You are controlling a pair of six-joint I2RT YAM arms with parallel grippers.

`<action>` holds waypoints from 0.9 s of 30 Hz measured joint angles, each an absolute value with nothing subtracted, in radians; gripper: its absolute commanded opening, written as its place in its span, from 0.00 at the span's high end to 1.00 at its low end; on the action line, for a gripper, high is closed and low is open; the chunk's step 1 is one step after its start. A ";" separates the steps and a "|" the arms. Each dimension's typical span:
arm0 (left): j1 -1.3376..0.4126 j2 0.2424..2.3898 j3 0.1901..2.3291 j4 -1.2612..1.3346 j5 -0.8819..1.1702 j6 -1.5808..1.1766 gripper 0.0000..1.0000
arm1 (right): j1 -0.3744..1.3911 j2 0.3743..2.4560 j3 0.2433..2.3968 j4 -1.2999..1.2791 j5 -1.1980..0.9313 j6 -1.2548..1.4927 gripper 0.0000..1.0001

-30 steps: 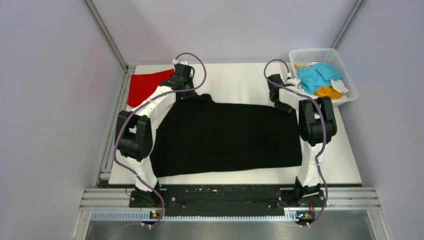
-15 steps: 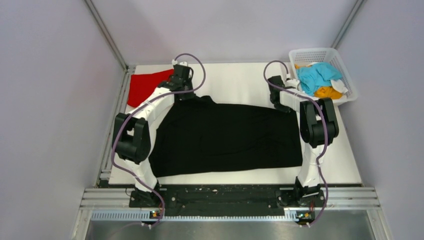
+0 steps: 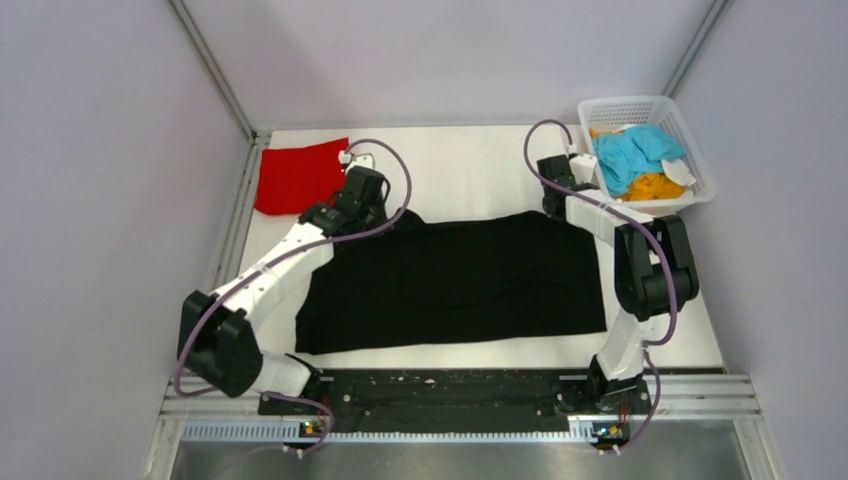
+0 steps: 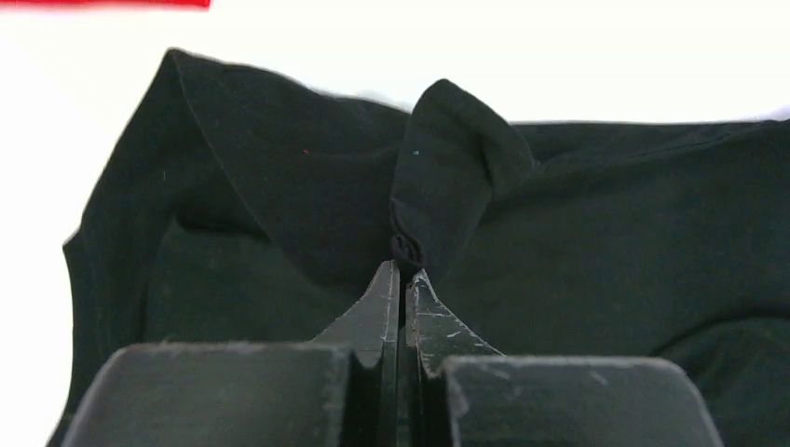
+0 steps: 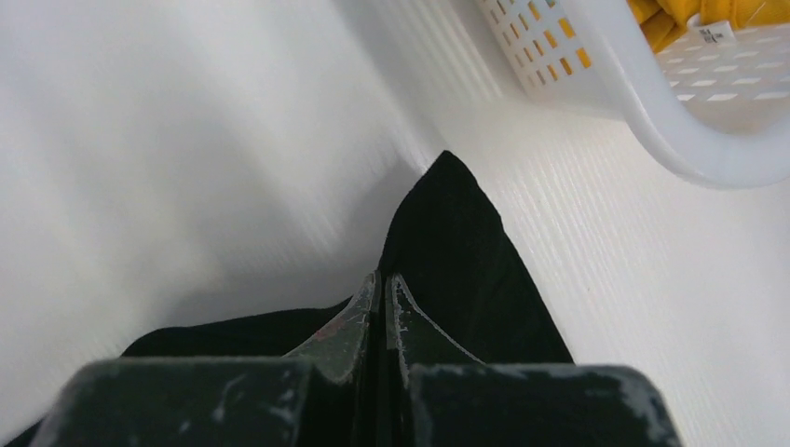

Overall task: Fold and stack the t-shirts
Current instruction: Fold the other side of the tshirt into a rectangle

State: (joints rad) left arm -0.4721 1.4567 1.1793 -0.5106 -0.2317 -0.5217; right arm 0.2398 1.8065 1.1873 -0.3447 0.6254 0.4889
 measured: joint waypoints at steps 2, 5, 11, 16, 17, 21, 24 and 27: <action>-0.505 1.384 1.121 -0.519 -0.259 -0.554 1.00 | 0.242 1.798 1.169 -0.340 0.623 0.488 1.00; -0.546 1.291 1.048 -0.554 -0.297 -0.609 1.00 | 0.242 1.782 1.137 -0.341 0.620 0.489 1.00; -0.646 1.193 0.982 -0.661 -0.371 -0.718 1.00 | 0.243 1.737 1.099 -0.345 0.611 0.489 1.00; -0.726 1.153 0.976 -0.758 -0.413 -0.823 1.00 | 0.249 1.712 1.093 -0.344 0.605 0.488 1.00; -0.739 1.146 0.976 -0.776 -0.418 -0.844 1.00 | 0.249 1.710 1.092 -0.343 0.606 0.488 1.00; -0.807 1.100 0.946 -0.844 -0.433 -0.945 1.00 | 0.249 1.689 1.075 -0.340 0.606 0.481 1.00; -0.871 1.079 0.905 -0.862 -0.432 -1.000 1.00 | 0.249 1.672 1.052 -0.338 0.606 0.481 1.00; -0.926 1.079 0.867 -0.861 -0.422 -1.032 0.89 | 0.249 1.658 1.026 -0.336 0.610 0.481 0.89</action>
State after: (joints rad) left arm -0.9257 1.0786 0.8673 -0.8608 -0.4221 -1.0321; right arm 0.2489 1.6585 1.0264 -0.3363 0.6098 0.4812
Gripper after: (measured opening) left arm 0.023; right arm 0.006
